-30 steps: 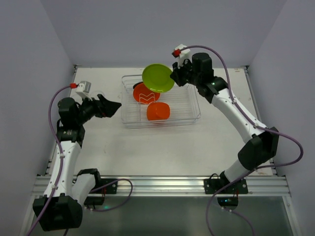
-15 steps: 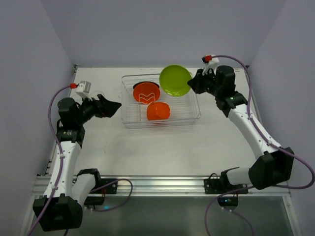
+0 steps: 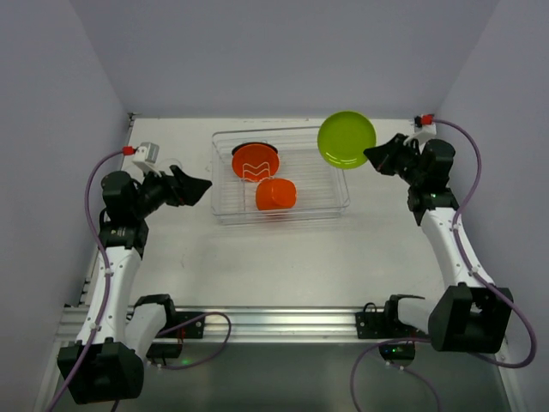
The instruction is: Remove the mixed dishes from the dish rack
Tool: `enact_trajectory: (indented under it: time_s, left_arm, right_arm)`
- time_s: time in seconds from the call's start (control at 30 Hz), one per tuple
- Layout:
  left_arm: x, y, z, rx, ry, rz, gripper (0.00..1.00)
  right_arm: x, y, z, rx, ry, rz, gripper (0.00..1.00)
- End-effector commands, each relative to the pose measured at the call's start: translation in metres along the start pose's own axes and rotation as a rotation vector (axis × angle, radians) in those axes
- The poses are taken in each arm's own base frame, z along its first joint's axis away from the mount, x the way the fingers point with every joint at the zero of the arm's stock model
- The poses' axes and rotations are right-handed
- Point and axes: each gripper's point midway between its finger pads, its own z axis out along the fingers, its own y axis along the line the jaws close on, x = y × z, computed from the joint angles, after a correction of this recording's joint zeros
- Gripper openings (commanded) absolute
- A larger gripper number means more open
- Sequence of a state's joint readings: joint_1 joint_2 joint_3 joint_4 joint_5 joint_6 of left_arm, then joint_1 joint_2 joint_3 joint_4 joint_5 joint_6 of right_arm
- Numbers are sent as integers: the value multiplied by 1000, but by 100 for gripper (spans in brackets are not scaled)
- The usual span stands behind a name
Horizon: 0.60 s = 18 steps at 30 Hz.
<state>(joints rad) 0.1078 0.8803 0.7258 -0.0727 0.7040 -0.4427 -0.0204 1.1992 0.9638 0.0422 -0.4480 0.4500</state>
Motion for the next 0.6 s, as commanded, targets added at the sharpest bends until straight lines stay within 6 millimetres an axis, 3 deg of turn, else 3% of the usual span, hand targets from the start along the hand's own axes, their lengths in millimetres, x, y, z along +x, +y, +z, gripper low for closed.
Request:
enact_trajectory:
  time_s: [0.0, 0.37, 0.57]
  left_arm:
    - [-3, -8, -1, 36, -13, 28, 100]
    - [-1, -7, 0, 39, -9, 23, 100]
    - [-1, -7, 0, 39, -9, 23, 100]
  right_arm:
    - [-29, 10, -15, -85, -122, 69, 0]
    - [-24, -43, -27, -10, -180, 267, 0]
    - [-4, -78, -11, 38, -123, 428, 0]
